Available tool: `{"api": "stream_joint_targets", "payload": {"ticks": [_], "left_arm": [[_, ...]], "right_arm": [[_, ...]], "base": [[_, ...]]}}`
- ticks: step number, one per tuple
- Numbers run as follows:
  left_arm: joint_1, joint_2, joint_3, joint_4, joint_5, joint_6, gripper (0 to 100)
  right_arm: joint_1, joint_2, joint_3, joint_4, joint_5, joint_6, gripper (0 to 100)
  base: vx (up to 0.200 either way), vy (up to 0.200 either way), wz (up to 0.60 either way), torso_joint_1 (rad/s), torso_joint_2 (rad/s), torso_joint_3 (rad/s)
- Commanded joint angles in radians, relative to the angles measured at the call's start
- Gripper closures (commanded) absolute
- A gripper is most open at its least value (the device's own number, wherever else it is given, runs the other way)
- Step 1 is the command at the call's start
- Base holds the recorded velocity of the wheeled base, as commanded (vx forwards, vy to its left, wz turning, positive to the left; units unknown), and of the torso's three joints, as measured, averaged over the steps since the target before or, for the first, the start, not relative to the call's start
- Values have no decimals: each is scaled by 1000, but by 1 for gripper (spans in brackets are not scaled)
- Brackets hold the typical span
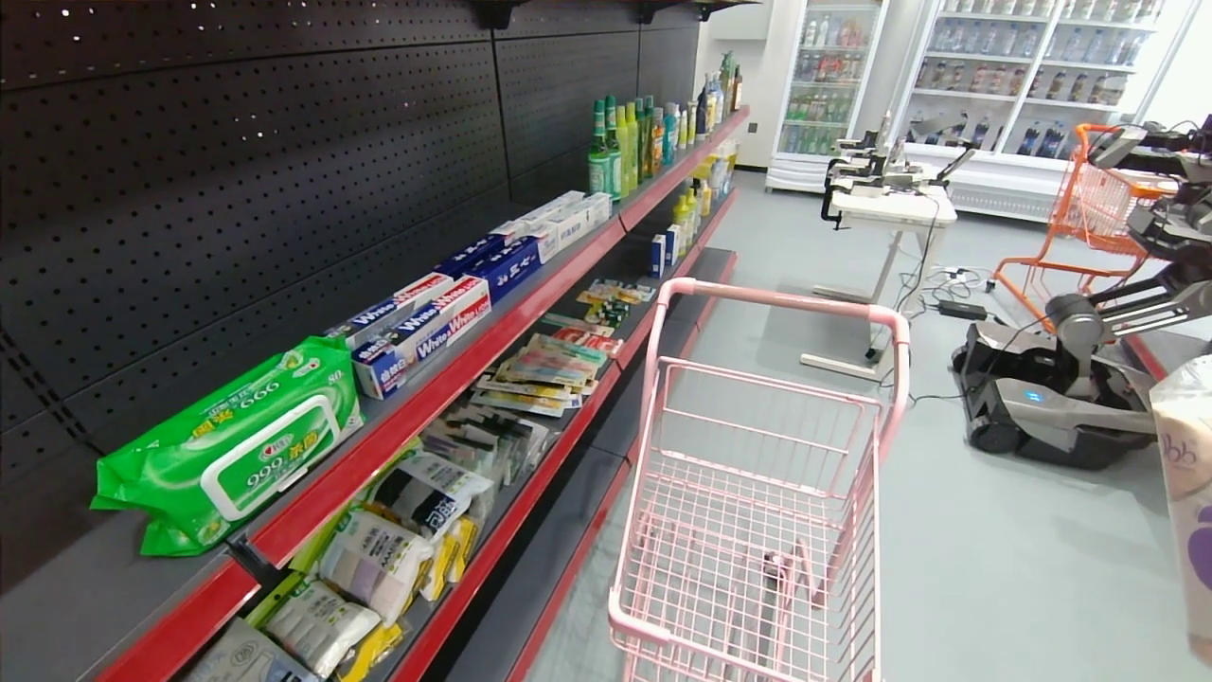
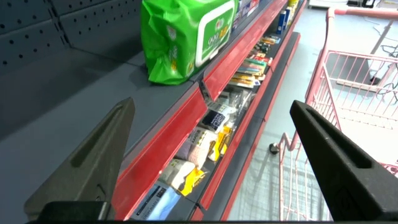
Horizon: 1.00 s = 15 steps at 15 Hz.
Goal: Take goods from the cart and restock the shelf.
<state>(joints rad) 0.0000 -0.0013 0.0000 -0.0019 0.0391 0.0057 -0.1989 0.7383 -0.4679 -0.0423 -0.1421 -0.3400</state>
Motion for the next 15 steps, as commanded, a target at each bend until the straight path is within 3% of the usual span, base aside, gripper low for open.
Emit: {"api": "stream_joint_targets", "payload": {"ticks": [1, 15], "left_arm": [[0, 1, 0, 0, 1, 0, 0], [0, 1, 0, 0, -1, 2, 0]], "right_arm": [[1, 10, -2, -1, 1, -5, 100], [10, 50, -23, -1, 4, -28, 100]], "base": [[0, 0, 0, 154, -364, -203], [0, 0, 0, 149, -310, -163]]}}
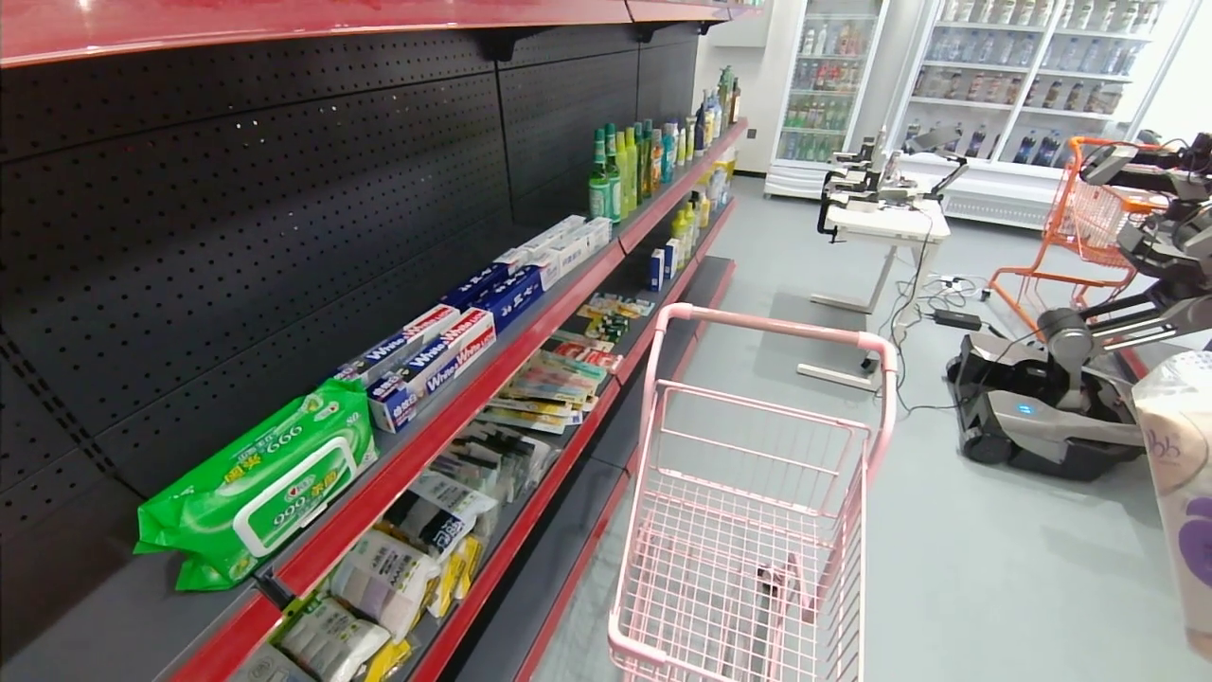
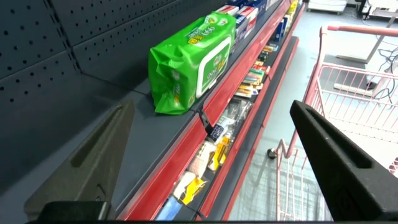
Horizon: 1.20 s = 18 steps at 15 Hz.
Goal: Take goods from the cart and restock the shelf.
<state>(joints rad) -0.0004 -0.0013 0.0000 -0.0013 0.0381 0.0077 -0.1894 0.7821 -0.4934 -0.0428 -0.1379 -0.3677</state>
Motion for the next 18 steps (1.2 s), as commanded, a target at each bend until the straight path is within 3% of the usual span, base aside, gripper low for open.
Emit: {"api": "stream_joint_targets", "payload": {"ticks": [1, 13, 18], "left_arm": [[0, 1, 0, 0, 0, 0, 0], [0, 1, 0, 0, 0, 0, 0], [0, 1, 0, 0, 0, 2, 0]], "right_arm": [[1, 6, 6, 0, 0, 0, 100], [1, 48, 1, -2, 3, -39, 100], [1, 68, 3, -3, 3, -39, 100]], "base": [[0, 0, 0, 100, -212, -105], [0, 0, 0, 62, -127, -65], [0, 0, 600, 7, -1, 7]]}}
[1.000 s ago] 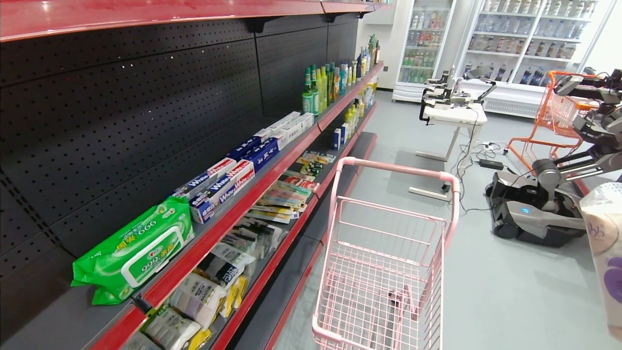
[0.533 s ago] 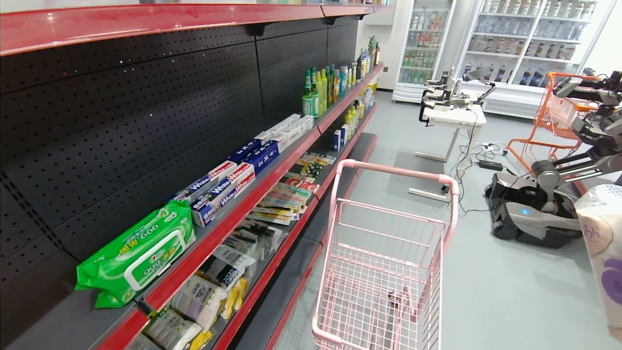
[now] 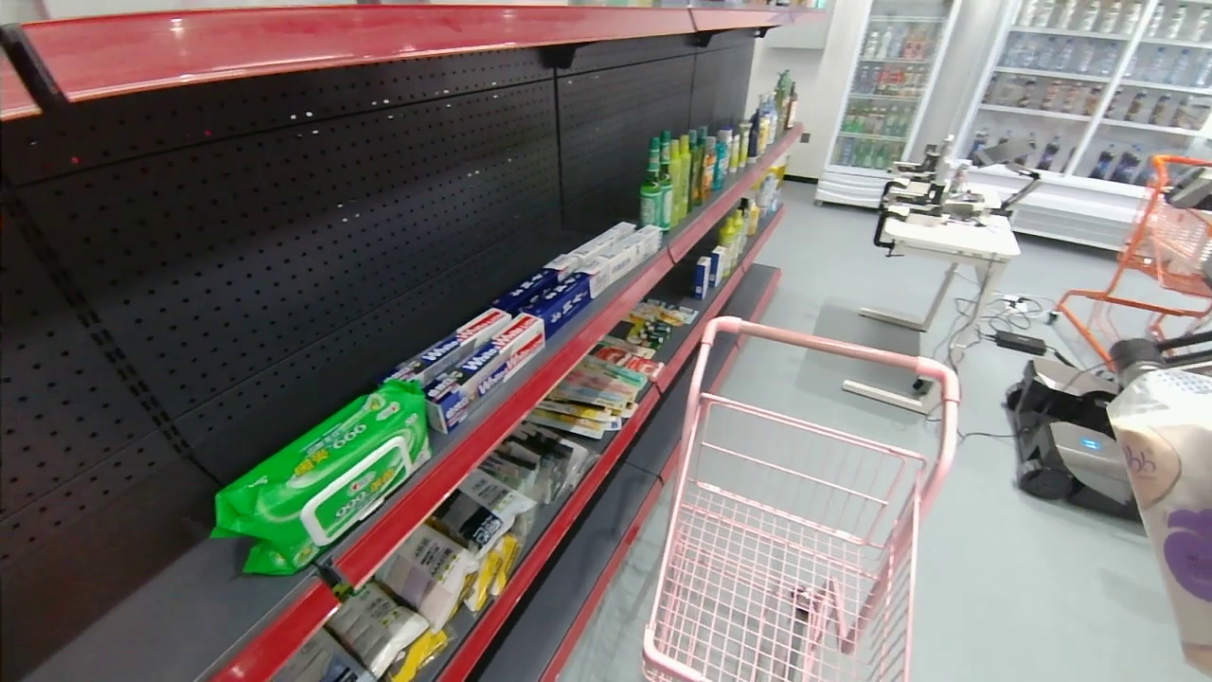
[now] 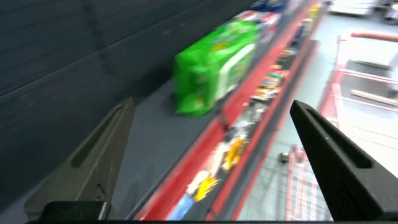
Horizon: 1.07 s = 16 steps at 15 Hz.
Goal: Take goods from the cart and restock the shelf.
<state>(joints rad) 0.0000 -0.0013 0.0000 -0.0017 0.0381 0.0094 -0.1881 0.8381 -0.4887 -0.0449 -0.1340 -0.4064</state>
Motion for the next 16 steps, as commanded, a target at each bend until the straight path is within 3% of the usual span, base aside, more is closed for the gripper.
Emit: {"api": "stream_joint_targets", "payload": {"ticks": [1, 16], "left_arm": [[0, 1, 0, 0, 0, 0, 0], [0, 1, 0, 0, 0, 0, 0]], "right_arm": [[1, 19, -5, -1, 1, -2, 100], [18, 6, 15, 0, 1, -6, 100]], "base": [[0, 0, 600, 17, 12, -2], [0, 0, 600, 1, 4, 2]]}}
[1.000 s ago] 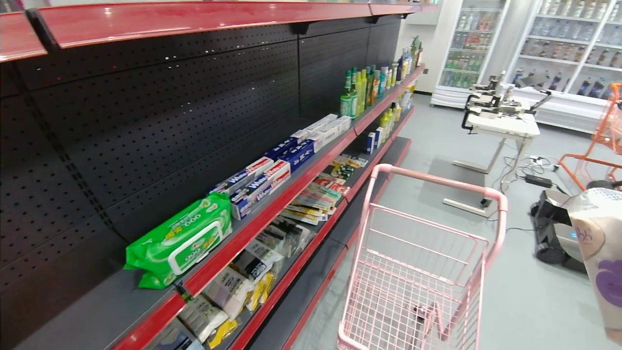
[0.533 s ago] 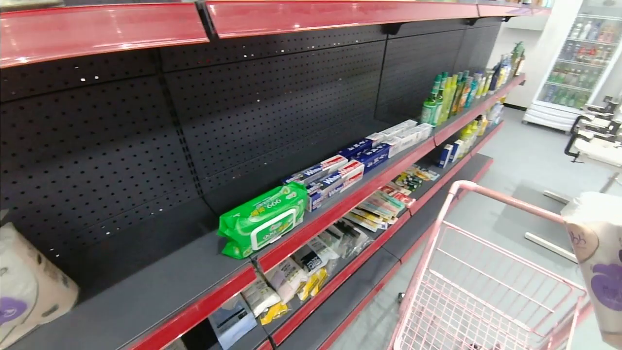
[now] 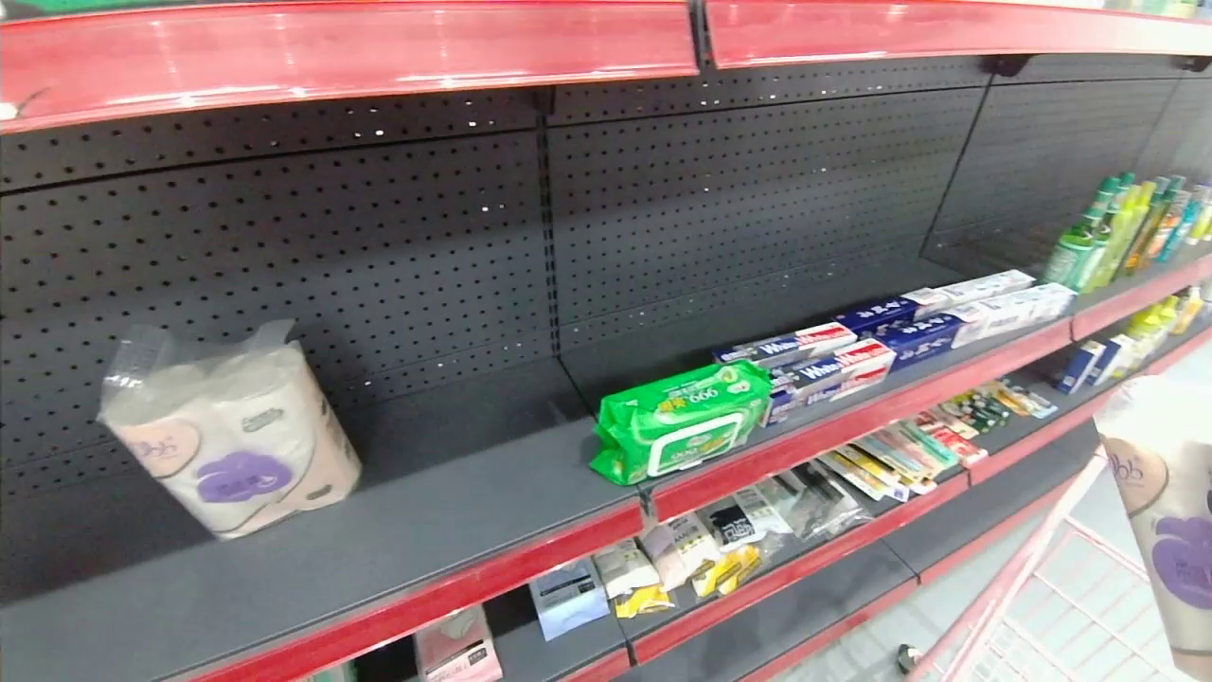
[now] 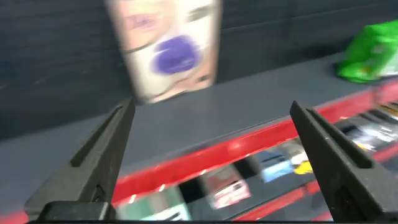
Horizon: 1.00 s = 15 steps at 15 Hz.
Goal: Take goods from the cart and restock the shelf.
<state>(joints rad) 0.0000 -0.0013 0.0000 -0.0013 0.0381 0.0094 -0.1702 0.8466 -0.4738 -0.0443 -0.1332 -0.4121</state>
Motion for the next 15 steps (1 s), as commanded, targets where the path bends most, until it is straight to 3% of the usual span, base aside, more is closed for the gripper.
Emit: {"api": "stream_joint_targets", "payload": {"ticks": [1, 4, 15], "left_arm": [[0, 1, 0, 0, 0, 0, 0], [0, 1, 0, 0, 0, 0, 0], [0, 1, 0, 0, -3, 12, 0]], "right_arm": [[0, -8, 0, 0, 0, -1, 100], [-2, -26, 15, 1, -2, -2, 100], [-6, -156, 75, 7, -2, 3, 100]], "base": [[0, 0, 600, -2, 7, 2], [0, 0, 600, 2, -1, 2], [0, 0, 0, 0, 0, 0]]}}
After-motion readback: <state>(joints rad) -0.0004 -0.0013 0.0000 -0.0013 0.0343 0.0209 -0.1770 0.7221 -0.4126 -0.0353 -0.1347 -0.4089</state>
